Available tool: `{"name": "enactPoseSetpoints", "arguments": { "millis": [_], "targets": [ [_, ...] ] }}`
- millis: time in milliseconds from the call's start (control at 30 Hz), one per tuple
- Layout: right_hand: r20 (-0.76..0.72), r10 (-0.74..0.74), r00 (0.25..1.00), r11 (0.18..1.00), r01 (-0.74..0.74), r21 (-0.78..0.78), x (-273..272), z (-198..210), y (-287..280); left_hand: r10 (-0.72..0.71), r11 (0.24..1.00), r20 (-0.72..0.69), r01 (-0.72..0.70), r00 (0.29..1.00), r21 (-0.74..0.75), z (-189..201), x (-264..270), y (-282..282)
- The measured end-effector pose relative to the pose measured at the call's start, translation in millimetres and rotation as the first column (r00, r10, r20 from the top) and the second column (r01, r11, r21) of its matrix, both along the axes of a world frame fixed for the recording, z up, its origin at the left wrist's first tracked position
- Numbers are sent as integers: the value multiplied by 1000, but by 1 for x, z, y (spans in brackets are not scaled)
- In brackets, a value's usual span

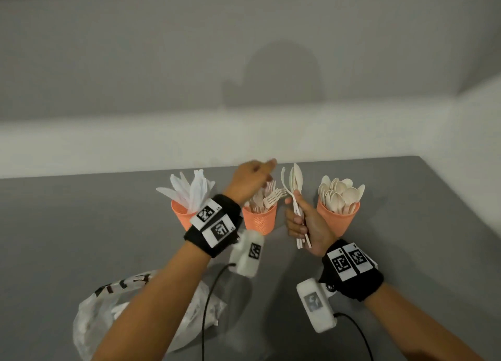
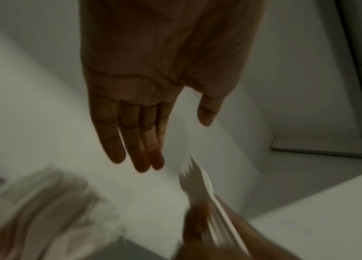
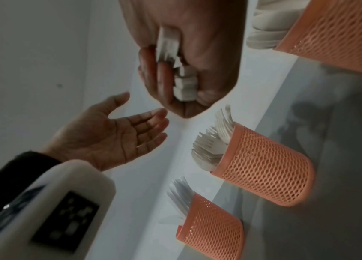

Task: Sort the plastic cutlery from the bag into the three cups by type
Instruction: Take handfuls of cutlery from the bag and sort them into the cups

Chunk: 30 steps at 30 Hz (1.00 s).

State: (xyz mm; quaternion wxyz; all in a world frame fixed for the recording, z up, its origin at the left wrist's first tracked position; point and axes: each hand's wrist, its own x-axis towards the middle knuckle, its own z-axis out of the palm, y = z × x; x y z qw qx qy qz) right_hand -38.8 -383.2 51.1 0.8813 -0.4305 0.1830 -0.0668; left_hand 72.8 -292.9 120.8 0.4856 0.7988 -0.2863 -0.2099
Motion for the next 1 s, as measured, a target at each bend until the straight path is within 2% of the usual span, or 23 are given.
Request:
{"name": "enactPoseSetpoints", "arguments": {
  "millis": [100, 233, 300, 367, 467, 533, 567, 633, 700, 767, 867, 1000],
  "targets": [
    [-48, -42, 998, 992, 36, -118, -3, 3, 1, -94, 993, -30, 96, 995, 71, -21, -31, -12],
    [-79, -71, 994, 972, 51, -231, -7, 1, 3, -29, 999, -90, 33, 995, 41, -42, -41, -19],
    [-97, -79, 992, 969, 53, -242, -9, -2, 2, 20, 999, -164, -27, 986, -45, -42, -40, -18],
    [-98, -107, 989, 965, 79, -250, -11, -8, 0, 80, 970, -273, -138, 959, -200, -36, -38, -16],
    [-122, -152, 981, 955, 114, -273, -12, -14, -3, 153, 861, -397, -320, 905, -396, -28, -30, -11],
    [-140, -166, 976, 946, 117, -304, -12, -16, -5, 190, 814, -421, -382, 887, -438, -30, -23, -8],
    [-142, -161, 977, 943, 110, -315, -13, -16, -5, 196, 816, -409, -380, 891, -436, -31, -22, -7],
    [-130, -134, 982, 942, 85, -324, -13, -16, -4, 192, 877, -307, -303, 932, -373, -36, -24, -5],
    [-123, -97, 988, 938, 50, -343, -13, -14, -1, 104, 936, -239, -177, 965, -306, -36, -33, -3],
    [-130, -58, 990, 928, 5, -372, -12, -13, 2, 6, 949, -265, -88, 964, -302, -33, -43, -2],
    [-131, 5, 991, 938, -50, -343, -11, -12, 2, 16, 956, -272, -95, 962, -279, -33, -46, -3],
    [-88, 111, 990, 976, -125, -181, -16, -13, -5, 93, 959, -271, -160, 958, -235, -36, -38, -1]
  ]
}}
